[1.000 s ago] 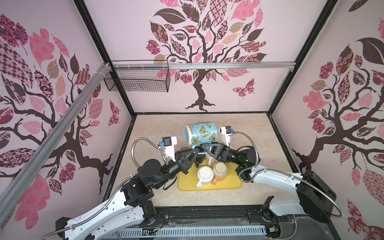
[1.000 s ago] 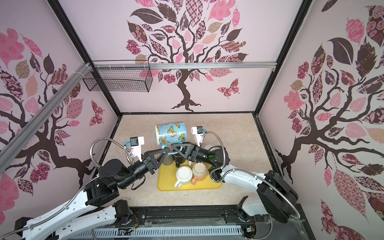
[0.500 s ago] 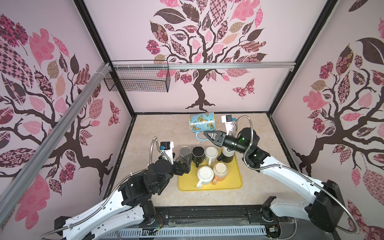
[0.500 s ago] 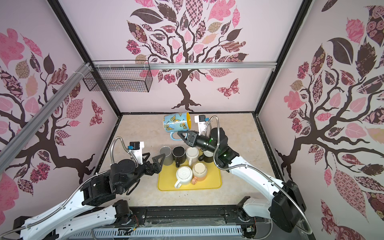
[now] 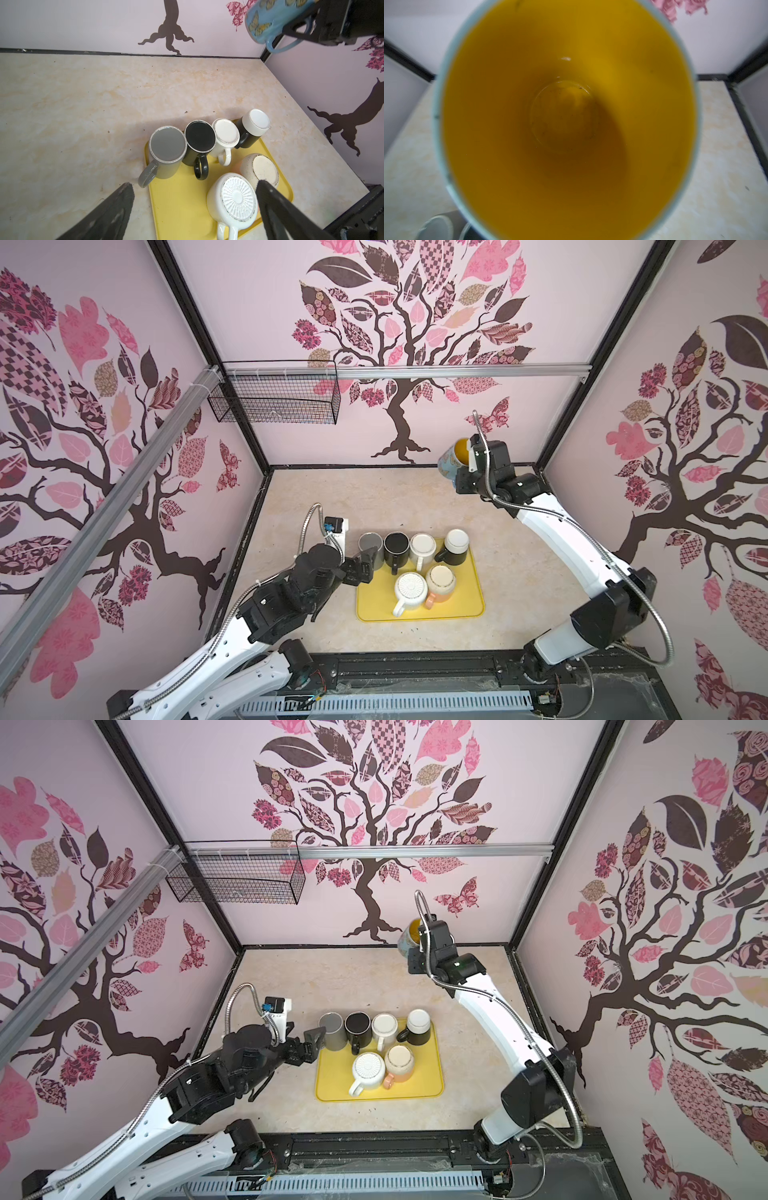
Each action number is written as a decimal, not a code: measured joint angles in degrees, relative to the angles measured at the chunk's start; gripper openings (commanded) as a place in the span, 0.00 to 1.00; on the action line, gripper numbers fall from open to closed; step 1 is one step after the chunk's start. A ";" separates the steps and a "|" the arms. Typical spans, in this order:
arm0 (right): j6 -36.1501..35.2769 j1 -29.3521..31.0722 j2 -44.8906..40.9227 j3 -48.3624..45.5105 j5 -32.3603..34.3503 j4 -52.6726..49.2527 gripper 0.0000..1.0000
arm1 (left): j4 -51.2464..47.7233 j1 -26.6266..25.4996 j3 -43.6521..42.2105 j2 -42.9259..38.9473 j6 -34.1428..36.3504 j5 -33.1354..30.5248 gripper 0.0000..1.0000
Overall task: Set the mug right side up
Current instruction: 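Carry the mug off with the right gripper while the left gripper withdraws, then set the blue butterfly mug upright beyond the tray and open the right gripper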
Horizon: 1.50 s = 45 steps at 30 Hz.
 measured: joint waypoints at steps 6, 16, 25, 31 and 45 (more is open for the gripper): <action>-2.45 -8.24 4.42 -3.63 0.22 -5.57 0.00 | -0.07 5.44 -0.02 -0.59 0.02 7.04 0.93; -4.68 -12.02 5.05 -12.13 -0.15 -2.32 0.00 | -0.35 5.77 -0.11 2.32 0.33 11.54 0.93; -7.72 -12.26 6.29 -14.51 2.38 2.21 0.00 | 0.00 5.77 -0.09 4.48 0.33 12.52 0.93; -7.85 -13.40 8.37 -16.20 1.79 4.50 0.00 | 0.33 5.77 -0.11 5.33 0.31 12.76 0.93; -6.08 -13.75 8.87 -20.44 0.28 8.87 0.00 | 0.96 5.84 -2.38 4.37 0.13 12.63 0.93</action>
